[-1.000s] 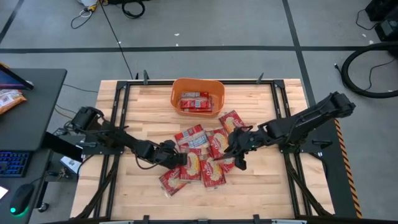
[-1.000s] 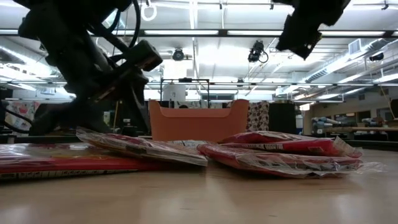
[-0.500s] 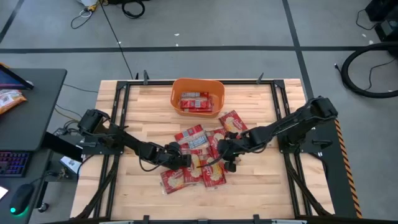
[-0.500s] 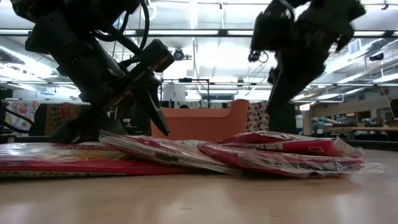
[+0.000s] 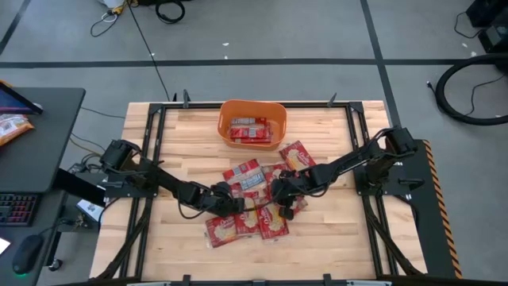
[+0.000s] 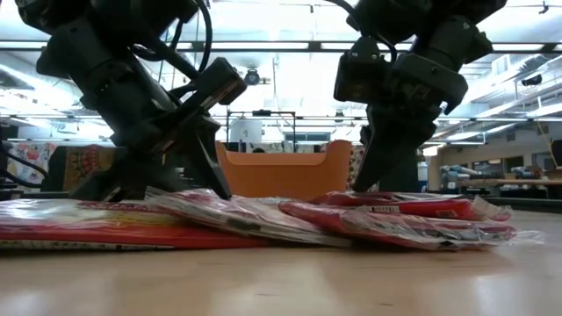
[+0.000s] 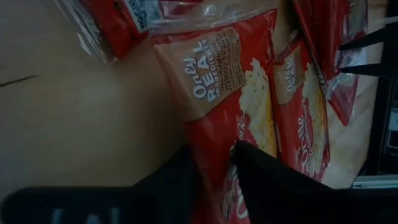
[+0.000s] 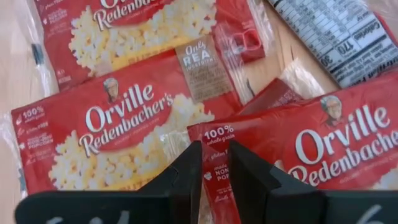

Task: Sort popcorn bags into baskets
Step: Put the popcorn bag into the orange bin

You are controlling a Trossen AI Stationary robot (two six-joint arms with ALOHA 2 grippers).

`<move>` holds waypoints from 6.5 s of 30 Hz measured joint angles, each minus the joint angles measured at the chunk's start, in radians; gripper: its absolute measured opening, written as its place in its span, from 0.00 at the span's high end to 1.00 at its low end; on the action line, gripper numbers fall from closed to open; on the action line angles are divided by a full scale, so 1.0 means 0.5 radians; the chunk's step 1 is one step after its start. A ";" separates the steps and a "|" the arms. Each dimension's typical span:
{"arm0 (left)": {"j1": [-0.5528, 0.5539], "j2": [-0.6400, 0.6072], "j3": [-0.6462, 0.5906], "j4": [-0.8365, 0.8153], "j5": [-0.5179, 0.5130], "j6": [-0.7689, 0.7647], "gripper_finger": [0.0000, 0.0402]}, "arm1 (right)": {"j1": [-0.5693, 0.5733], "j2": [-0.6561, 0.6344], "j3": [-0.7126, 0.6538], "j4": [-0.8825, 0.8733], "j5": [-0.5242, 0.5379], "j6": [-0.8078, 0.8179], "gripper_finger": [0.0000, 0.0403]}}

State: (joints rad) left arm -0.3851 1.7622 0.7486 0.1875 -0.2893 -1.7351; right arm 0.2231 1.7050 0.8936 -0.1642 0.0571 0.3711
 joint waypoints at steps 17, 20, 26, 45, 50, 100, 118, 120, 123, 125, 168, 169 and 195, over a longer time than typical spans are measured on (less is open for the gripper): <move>0.002 -0.224 -0.004 -0.156 0.070 0.176 0.94 | -0.074 -0.435 0.015 -0.578 -0.074 -0.067 0.80; 0.013 -0.330 -0.004 -0.205 0.069 0.261 0.94 | -0.083 -0.601 0.016 -0.683 0.030 -0.076 0.80; 0.101 -0.550 0.000 -0.187 0.021 0.520 0.94 | -0.099 -0.913 0.016 -0.738 0.219 -0.070 0.80; 0.913 -0.935 0.000 0.111 0.111 1.326 0.94 | -0.288 -1.318 0.016 -0.689 0.478 0.044 0.80; 1.182 -0.929 0.000 0.195 0.025 1.408 0.91 | -0.349 -1.319 0.016 -0.678 0.523 0.133 0.80; 1.418 -0.575 0.000 0.428 -0.769 1.971 0.55 | -0.224 -1.318 0.016 -0.363 0.616 0.476 0.80; 1.147 -0.685 0.114 0.397 0.569 2.790 0.55 | -0.208 -1.314 0.016 -0.517 0.617 0.462 0.80; 1.071 -0.684 0.186 0.130 0.567 2.815 0.55 | -0.221 -1.296 0.016 -0.516 0.616 0.449 0.80; 0.967 -0.684 0.295 -0.231 0.480 2.815 0.55 | -0.234 -1.245 0.016 -0.513 0.616 0.413 0.80; 0.901 -0.684 0.356 -0.380 0.419 2.815 0.55 | -0.241 -1.198 0.016 -0.514 0.616 0.394 0.80; 0.310 -0.086 1.190 -1.572 0.015 1.950 0.62 | -0.212 -1.067 0.015 -0.483 0.318 0.111 0.80; 0.325 -0.055 1.214 -1.620 0.009 1.987 0.63 | -0.211 -1.067 0.015 -0.481 0.316 0.111 0.80; 0.600 0.256 1.198 -1.838 0.106 2.665 0.51 | -0.144 -1.067 0.014 -0.523 0.260 0.263 0.80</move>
State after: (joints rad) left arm -0.0853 1.8902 1.3476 -0.7316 -0.2362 -0.4026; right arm 0.1513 1.1717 0.9009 -0.4255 0.1871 0.5026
